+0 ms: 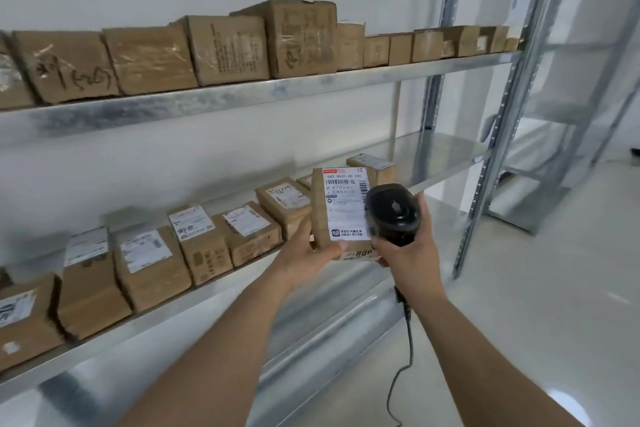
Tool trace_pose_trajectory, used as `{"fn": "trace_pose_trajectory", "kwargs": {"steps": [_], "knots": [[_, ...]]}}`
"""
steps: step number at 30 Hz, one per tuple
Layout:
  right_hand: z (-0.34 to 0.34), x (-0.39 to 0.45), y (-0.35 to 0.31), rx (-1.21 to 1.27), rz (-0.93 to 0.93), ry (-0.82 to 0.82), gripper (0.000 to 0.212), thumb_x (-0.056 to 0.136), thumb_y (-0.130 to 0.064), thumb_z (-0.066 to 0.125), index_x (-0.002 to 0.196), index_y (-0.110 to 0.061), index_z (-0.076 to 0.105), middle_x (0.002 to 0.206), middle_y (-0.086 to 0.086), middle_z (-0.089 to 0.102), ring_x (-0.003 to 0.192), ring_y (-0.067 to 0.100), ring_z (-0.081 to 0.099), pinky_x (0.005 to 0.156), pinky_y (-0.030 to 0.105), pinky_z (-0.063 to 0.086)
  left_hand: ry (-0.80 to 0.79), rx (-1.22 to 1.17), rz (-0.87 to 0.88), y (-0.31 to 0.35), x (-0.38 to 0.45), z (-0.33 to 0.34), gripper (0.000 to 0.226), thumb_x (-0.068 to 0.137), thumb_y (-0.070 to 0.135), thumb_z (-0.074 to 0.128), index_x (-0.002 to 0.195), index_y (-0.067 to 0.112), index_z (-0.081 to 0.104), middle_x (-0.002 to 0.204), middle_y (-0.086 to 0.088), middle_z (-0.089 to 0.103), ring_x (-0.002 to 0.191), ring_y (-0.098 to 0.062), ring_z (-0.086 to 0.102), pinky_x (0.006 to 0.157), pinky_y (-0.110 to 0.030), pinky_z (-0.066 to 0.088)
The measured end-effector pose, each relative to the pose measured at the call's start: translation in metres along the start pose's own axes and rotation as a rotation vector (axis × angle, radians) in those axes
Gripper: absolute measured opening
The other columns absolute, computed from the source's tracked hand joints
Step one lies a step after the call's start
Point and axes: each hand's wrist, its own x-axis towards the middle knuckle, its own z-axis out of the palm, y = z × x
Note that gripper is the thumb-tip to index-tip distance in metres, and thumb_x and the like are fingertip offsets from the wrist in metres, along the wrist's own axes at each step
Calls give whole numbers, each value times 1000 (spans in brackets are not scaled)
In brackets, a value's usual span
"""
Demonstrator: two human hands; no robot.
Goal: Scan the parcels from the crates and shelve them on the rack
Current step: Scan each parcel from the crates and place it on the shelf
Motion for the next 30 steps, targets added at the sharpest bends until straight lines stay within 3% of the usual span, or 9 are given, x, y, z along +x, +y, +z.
{"fn": "trace_pose_trajectory", "kwargs": {"steps": [2,4,8,12,16,20,24,27,30], "knots": [[-27,26,10,-8,13,14,103,79,-7,77,154,-42,15,134,-5,59,102,22,67,76,39,61,-19,-1,17,9,26,26,64,87,35,69,139,40,33,99,30,61,95,3,62,102,-40,45],[-49,47,18,-18,35,37,104,79,-7,77,156,-38,13,134,-8,56,104,21,66,72,32,60,-27,6,42,14,51,51,62,84,41,69,135,43,34,107,25,64,100,0,63,101,-35,44],[-86,81,34,-62,58,117,102,79,-8,76,155,-41,15,126,-9,58,99,26,67,83,45,59,-53,45,80,24,96,94,48,89,38,66,129,37,40,113,18,63,99,1,61,87,-25,42],[-113,121,51,-86,77,179,101,80,-4,74,155,-39,16,120,-6,58,82,19,66,77,43,59,-106,16,118,33,146,128,72,82,31,76,136,44,29,113,21,63,103,-1,59,85,-21,43],[-132,169,71,-128,89,187,101,78,-5,76,154,-40,18,125,-8,59,90,22,66,77,43,59,-168,17,144,34,200,154,81,76,24,82,132,46,27,112,19,64,106,-3,60,89,-22,45],[-139,230,85,-146,86,180,101,79,-3,75,155,-38,19,123,-7,59,89,22,66,73,40,60,-179,-12,181,35,263,172,96,74,23,84,146,35,21,122,18,62,115,-8,59,100,-29,44],[-139,293,96,-179,110,155,103,79,-3,75,154,-42,17,114,-8,63,76,20,65,71,41,60,-168,2,184,41,327,178,93,74,22,83,144,35,23,118,21,63,110,-5,61,89,-13,44],[-138,335,105,-170,123,137,101,80,0,73,154,-42,18,104,-19,59,67,16,63,61,31,57,-154,53,190,46,369,182,89,74,22,83,142,34,28,112,22,64,109,-8,62,96,-24,46],[-136,370,120,-183,151,110,103,78,0,72,154,-43,17,104,-19,59,65,17,64,66,39,60,-133,106,153,41,403,186,85,67,32,84,134,40,31,111,22,63,109,-9,62,95,-29,45]]}}
